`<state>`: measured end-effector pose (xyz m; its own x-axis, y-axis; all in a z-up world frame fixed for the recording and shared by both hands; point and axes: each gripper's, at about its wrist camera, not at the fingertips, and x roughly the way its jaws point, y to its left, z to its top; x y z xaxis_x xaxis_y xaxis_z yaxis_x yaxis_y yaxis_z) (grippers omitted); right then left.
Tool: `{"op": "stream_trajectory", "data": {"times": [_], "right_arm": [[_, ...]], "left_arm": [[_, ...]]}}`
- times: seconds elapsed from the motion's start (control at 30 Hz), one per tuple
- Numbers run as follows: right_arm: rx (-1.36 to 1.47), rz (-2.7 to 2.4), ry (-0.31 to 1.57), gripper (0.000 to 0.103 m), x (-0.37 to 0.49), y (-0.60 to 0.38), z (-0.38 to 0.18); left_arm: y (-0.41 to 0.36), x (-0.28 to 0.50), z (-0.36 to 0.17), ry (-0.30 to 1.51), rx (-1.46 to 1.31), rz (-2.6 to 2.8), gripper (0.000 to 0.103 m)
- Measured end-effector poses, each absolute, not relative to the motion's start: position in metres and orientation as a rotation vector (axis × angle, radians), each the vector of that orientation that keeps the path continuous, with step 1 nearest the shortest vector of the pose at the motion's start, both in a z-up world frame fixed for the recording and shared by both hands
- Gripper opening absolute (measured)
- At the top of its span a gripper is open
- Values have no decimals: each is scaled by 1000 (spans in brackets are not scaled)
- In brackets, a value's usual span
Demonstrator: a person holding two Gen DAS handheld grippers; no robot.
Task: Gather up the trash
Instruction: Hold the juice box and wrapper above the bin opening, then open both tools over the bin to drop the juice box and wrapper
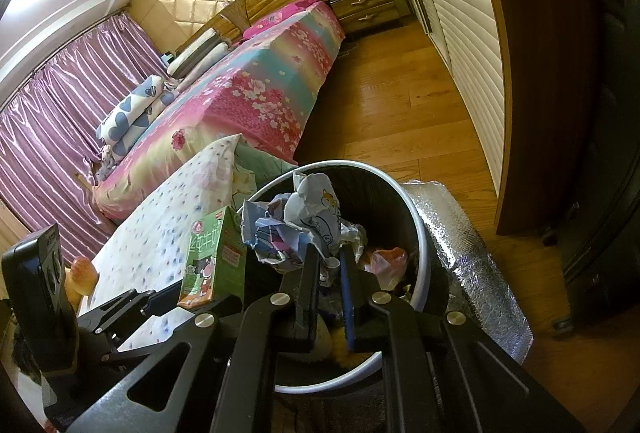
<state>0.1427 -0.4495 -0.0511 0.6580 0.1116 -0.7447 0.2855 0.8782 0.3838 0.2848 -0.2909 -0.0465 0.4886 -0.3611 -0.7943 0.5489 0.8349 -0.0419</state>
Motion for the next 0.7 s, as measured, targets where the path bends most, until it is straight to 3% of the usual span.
{"op": "stream_trajectory", "data": {"times": [0.53, 0.7], "right_arm": [[528, -104, 862, 14, 144, -452, -55], [556, -106, 862, 20, 142, -456, -56]], "left_arm": [[-288, 287, -44, 915, 216, -571, 52], [-281, 284, -39, 904, 203, -563, 59]]}}
